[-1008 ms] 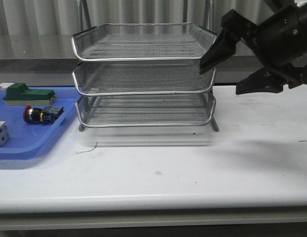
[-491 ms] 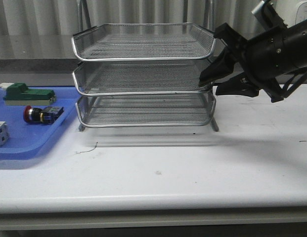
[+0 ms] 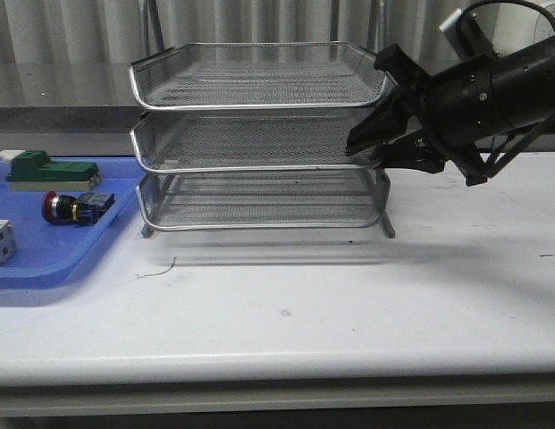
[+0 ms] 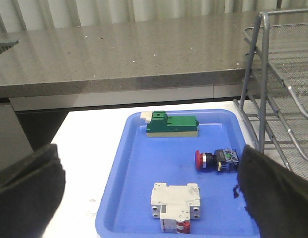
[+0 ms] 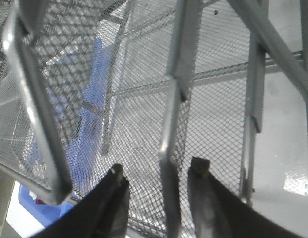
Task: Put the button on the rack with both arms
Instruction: 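Reach the right gripper to the middle mesh tier and grip its rim, then pull the middle mesh tier outward toward the robot with the right gripper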
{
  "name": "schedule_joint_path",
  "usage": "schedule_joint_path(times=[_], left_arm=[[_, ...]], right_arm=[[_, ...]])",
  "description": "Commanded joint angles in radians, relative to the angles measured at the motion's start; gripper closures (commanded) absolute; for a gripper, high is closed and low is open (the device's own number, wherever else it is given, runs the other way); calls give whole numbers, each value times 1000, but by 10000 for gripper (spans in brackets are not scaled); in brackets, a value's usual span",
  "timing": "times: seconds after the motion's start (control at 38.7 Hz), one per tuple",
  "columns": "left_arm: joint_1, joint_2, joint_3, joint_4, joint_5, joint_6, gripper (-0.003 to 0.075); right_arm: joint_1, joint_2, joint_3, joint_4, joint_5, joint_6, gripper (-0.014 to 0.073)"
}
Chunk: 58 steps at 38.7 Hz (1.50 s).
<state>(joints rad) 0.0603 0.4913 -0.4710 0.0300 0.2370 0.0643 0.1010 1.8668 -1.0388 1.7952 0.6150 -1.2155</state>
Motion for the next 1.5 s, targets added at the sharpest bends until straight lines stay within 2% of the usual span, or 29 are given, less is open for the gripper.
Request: schedule_joint_path(times=[0.0,0.1,0.49,0.85,0.98,1.47], left_arm=[[2,10,-31,-1,-77,-7,48],[2,10,-31,-1,-77,-7,48],[2,10,-31,-1,-77,-7,48],[2,10,-31,-1,-77,-7,48],[2,10,-31,-1,-77,-7,48],[2,10,-31,-1,-77,-7,48]], right_arm=[[0,-48,-33,71,60,-7,390],[-1,-48,-33,50,71,-7,446],[-14,-48,-33,-159,129,73,445],[-91,-49,-33,-325,336,160,445],[-93,-49,-33,-393,366,191,445],[-94,-50,-27,-524,451,240,445]])
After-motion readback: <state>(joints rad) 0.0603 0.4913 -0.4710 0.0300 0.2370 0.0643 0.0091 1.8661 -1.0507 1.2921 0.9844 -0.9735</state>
